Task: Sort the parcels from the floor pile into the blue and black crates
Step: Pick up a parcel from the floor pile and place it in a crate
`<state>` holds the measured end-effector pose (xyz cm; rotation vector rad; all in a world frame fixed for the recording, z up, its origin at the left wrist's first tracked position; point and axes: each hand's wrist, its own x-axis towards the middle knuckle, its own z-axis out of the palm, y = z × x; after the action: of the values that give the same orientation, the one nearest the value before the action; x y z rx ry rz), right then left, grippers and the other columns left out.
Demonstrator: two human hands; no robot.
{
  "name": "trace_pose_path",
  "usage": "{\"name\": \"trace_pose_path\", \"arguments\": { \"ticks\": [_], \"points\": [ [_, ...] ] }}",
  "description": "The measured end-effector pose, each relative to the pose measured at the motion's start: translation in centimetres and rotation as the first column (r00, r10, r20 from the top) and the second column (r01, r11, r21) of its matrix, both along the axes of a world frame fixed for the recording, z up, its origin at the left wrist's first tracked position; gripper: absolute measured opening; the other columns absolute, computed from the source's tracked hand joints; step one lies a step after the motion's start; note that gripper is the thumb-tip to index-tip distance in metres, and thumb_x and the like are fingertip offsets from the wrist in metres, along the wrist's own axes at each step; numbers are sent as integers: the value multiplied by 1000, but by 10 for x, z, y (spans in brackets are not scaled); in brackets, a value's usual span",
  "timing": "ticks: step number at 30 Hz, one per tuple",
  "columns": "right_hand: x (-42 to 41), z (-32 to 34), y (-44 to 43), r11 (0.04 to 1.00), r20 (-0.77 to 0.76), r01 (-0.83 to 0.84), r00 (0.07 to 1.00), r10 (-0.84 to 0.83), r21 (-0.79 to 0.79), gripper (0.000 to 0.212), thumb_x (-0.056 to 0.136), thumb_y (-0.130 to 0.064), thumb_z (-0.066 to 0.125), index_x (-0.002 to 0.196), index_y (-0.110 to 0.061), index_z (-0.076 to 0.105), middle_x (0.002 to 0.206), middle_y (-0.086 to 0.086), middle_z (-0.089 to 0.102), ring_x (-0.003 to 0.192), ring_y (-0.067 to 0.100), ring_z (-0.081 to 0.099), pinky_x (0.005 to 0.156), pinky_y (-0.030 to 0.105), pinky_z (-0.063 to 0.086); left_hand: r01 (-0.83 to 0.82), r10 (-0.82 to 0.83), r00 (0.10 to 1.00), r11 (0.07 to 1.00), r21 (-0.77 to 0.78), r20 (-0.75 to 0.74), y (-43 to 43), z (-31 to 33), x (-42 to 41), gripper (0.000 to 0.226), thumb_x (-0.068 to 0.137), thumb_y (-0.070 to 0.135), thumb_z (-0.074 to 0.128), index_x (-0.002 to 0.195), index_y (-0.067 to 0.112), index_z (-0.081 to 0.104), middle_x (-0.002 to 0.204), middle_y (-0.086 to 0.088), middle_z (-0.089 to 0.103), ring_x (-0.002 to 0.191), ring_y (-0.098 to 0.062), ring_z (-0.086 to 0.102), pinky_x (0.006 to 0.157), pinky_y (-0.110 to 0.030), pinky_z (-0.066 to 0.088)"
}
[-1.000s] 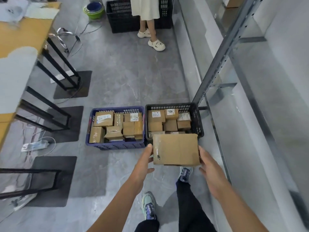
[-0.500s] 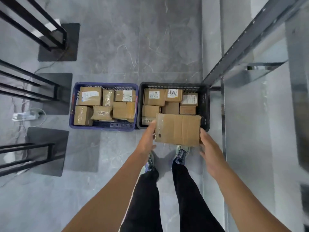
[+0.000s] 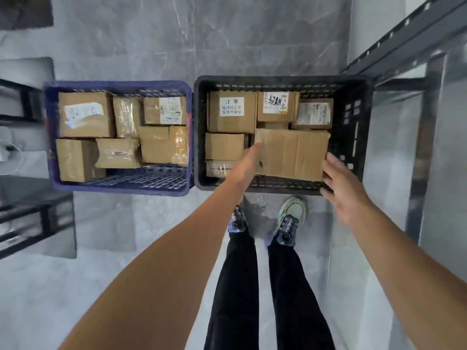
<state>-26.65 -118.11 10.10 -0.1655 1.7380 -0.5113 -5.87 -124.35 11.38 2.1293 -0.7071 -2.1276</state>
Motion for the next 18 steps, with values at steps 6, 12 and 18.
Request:
{"name": "trace_pose_path", "arguments": {
  "ticks": [6,12,18],
  "points": [
    [3,-74,-15,999,-14,12,1000,-11,38,50,109,-29,53,158,-33,41,157,-5,47,131,13,43,117,40,38,40,-47,997,992,119,55,-14,-63,-8,80,95,76,39,155,23,38,152,-3,47,134,-27,45,117,-53,31],
    [12,-103,-17,997,21,3,1000,-4,77,55,108,-25,55,159,-35,39,154,-10,49,134,10,45,121,43,36,94,-105,991,987,128,84,-12,-97,-6,108,69,97,33,157,34,35,161,-3,39,147,-35,34,119,-61,24],
    [20,-113,-30,995,37,51,998,-54,84,60,107,-21,55,161,-35,34,160,-8,43,128,8,40,123,42,33,59,-70,994,989,133,80,-16,-107,-9,101,73,91,38,156,32,35,157,-3,44,143,-32,40,119,-59,25]
  ]
}}
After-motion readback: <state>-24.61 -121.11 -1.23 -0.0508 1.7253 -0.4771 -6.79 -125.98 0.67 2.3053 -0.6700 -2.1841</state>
